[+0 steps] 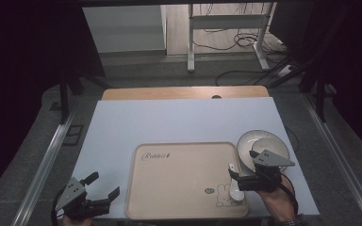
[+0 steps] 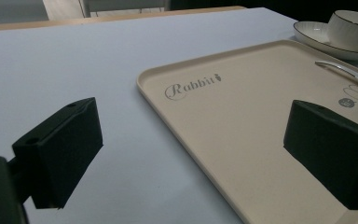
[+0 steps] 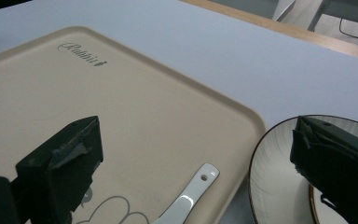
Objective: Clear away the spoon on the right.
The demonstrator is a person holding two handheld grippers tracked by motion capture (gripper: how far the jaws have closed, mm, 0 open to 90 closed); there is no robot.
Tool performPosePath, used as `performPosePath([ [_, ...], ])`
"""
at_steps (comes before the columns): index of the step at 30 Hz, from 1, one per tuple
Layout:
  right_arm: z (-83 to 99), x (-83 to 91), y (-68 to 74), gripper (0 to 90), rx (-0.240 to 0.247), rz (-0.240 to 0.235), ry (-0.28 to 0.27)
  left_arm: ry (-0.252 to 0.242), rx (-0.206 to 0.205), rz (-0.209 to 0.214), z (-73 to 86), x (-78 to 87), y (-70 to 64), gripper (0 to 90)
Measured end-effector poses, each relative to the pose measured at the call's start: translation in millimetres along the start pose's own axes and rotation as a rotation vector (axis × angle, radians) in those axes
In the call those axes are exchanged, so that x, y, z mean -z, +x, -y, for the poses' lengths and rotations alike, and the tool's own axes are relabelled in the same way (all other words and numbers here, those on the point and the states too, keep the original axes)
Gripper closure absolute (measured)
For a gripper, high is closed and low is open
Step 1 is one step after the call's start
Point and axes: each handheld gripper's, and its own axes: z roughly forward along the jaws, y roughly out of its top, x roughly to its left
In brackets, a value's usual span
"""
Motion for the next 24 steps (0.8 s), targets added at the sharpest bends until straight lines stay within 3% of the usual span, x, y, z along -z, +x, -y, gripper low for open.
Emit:
performPosePath([
  [24,10.6,37.1,-11.3,0.3,-0.057,0.056,-0.065,0.001,-0.003,-0.008,0.5,-0.5,0.1,4.0],
])
